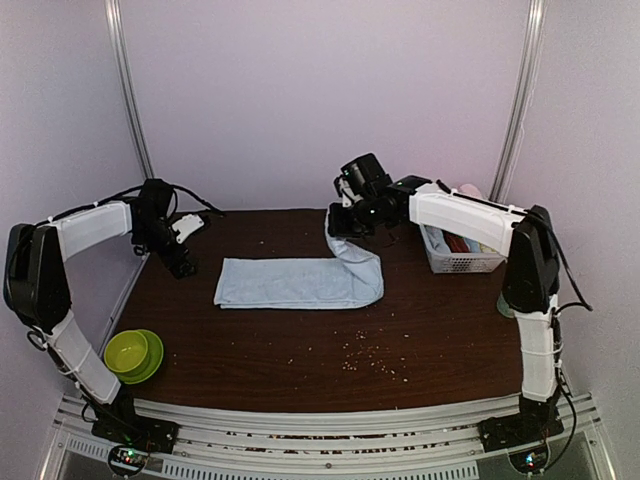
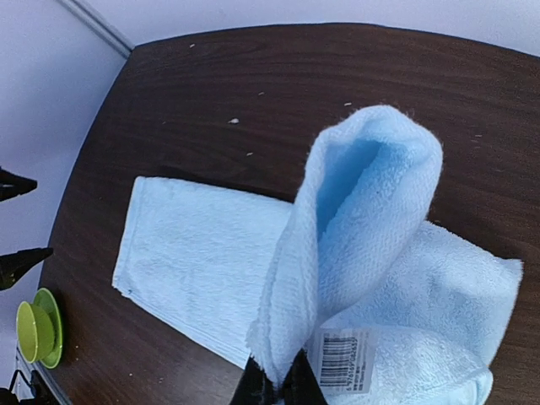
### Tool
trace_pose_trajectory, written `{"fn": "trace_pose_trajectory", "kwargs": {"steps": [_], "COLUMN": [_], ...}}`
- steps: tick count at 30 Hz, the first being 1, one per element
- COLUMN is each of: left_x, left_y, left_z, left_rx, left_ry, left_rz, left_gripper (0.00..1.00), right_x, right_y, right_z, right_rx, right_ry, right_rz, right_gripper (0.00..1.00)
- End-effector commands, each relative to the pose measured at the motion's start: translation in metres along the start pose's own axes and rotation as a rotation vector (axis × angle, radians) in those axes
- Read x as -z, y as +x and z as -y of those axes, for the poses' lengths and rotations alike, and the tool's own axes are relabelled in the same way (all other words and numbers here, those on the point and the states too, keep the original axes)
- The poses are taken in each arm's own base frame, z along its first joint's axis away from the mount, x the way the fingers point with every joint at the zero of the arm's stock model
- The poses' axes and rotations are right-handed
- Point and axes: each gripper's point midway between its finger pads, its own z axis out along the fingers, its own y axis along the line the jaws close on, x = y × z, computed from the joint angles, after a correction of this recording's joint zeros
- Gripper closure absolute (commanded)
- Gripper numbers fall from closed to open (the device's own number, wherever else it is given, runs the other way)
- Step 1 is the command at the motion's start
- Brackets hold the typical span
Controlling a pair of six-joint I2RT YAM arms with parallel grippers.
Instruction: Roll the towels
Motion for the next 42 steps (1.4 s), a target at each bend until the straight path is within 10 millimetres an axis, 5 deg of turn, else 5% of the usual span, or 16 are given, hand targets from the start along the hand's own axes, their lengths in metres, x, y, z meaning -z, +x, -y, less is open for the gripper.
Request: {"fn": "trace_pose_trajectory", "kwargs": {"steps": [1, 6, 12, 31, 42], "left_x": [0.003, -0.003, -0.011, -0.015, -0.023], "left_y": [-0.01, -0.007, -0.01, -0.031, -0.072], "left_z": [-0.025, -0.037, -0.043, -0.031, 0.017], "left_rx": [0.072, 0.111, 0.138, 0.195, 0.373], "left_ry": [-0.049, -0.054, -0.035, 0.1, 0.528], "left_rz": [0.055, 0.059, 0.075, 0.136, 0.248], "left_gripper": [0.02, 0.02, 0.02, 0.02, 0.02], "right_x": [0.004, -0.021, -0.041, -0.094, -0.111], "right_y": [-0.024, -0.021, -0.014, 0.026, 0.04], "right_z": [-0.075, -0.113, -0.134, -0.159, -0.171], "right_rx": [0.005, -0.022, -0.059, -0.099, -0.121], "right_ry": [-0.183, -0.273, -0.352, -0.458, -0.52], "right_rz": [0.072, 0.07, 0.085, 0.036, 0.016], "right_gripper": [1.0, 1.0, 1.0, 0.95, 0.88]}}
